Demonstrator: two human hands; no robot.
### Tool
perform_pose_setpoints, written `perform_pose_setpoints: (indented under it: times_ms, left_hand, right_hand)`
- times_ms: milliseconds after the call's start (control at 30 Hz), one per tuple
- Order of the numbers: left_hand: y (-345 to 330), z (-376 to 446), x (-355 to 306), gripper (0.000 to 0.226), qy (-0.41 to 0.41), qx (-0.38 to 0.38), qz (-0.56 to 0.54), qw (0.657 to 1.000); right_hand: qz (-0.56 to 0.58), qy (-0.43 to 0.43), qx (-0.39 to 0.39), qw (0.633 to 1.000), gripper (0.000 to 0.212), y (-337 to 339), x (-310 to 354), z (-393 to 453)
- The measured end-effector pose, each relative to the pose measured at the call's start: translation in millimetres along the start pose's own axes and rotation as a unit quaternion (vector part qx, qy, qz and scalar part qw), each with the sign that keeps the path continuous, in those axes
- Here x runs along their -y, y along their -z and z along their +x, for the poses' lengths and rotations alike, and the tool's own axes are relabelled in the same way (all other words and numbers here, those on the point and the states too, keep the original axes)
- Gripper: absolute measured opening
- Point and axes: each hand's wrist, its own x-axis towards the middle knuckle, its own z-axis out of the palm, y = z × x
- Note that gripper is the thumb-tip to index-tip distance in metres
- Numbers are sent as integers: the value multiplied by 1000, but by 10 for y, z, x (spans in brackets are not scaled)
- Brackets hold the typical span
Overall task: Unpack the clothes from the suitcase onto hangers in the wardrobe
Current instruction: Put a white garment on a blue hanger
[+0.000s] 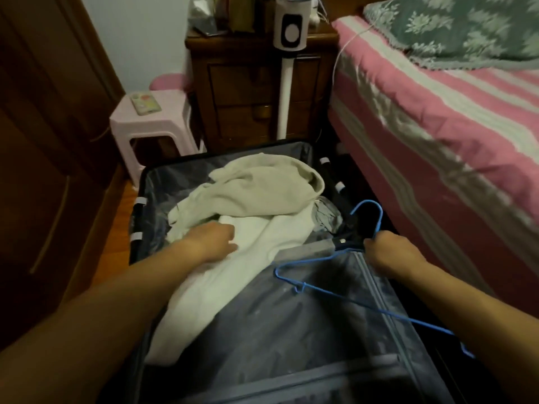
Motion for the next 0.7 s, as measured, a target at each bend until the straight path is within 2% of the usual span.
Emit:
perform_pose_setpoints:
  times_ms: [67,100,167,200,267,333,367,400,433,500,567,600,633,667,700]
  left_hand:
    - [-218,193,-259,76,-16,45,7,999]
    - [-406,237,-386,79,-7,62,47,997]
    - [-662,246,-542,57,-20,10,128,991]
    - [-680,269,-572,42,-27,-24,132,991]
    - [-525,294,-540,28,-15,-82,66,994]
    - [-129,238,-430,27,5,-176,-77,981]
    - [120,139,-379,26,-4,-190,-131,973]
    - [356,-21,-327,22,-35,-167,-153,973]
    - [563,-210,-304,19,-83,-92,-134,983]
    - [718,-657,-267,15,-139,147,-44,978]
    - [502,-925,-165,28,-119,358,47,925]
    - [322,-997,-111,34,-97,422,92,897]
    - [176,-1030,-83,37,-73,442,141,883]
    - [65,-1023,-70,36,-51,420,183,887]
    - [6,-1003,-96,34,-30,352,199,914]
  right_hand:
    - [7,0,-10,1000,33,-3,-75,-25]
    - [10,3,-16,1000,33,5,-107,-29]
    - [13,1,-25,1000,32,22,-150,-19]
    - [10,-1,-28,1000,32,31,-168,0]
    - [18,-10,-46,999,30,68,-177,40]
    - [26,-15,-70,997,28,135,-130,56]
    - [26,-10,-79,996,30,175,-99,72]
    - [27,-5,-88,996,33,208,-64,87]
    - [32,-5,-97,995,35,240,-32,110]
    - [35,0,-107,994,32,296,52,144]
    - [35,11,-100,994,32,321,127,206]
    - [35,13,-93,995,33,320,151,234]
    - [34,14,-86,996,33,314,172,255]
    - [31,13,-78,996,34,292,191,268]
    - [24,10,-69,997,34,269,204,280]
